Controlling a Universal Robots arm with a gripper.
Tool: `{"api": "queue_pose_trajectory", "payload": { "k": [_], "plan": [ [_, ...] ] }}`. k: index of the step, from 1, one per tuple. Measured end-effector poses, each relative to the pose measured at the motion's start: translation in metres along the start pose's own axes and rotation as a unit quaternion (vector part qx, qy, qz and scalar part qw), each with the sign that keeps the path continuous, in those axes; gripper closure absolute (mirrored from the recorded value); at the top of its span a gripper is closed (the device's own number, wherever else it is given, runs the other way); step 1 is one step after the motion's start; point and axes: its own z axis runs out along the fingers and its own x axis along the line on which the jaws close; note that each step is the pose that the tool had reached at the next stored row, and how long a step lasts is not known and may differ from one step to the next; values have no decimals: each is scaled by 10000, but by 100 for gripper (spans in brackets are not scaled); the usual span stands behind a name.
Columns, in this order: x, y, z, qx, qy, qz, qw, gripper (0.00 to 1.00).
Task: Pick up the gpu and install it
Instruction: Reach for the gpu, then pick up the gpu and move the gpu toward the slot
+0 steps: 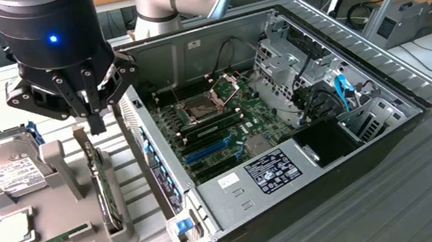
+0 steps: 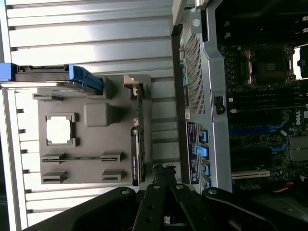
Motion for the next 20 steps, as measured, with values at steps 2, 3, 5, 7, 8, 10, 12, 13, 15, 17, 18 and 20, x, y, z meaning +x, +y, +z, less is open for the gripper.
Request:
{"api": "queue_pose_trajectory", "payload": {
  "k": [2,3,5,7,8,10,12,13,15,17,18,20],
  "plan": [
    [0,-22,-1,0,0,0,10000,89],
    [1,-34,-1,0,0,0,10000,89],
    [0,-65,-3,0,0,0,10000,89],
    [0,-103,-4,0,0,0,10000,89],
    [0,-129,-6,0,0,0,10000,89],
    [-1,-149,-6,0,0,0,10000,89],
    [-1,-153,-6,0,0,1,10000,89],
    [-1,-153,-7,0,0,1,10000,89],
    [-1,-153,-7,0,0,0,10000,89],
    [-1,-153,-7,0,0,0,10000,89],
    [-1,-153,-7,0,0,0,10000,89],
    [-1,-153,-7,0,0,0,10000,89]
  ]
}}
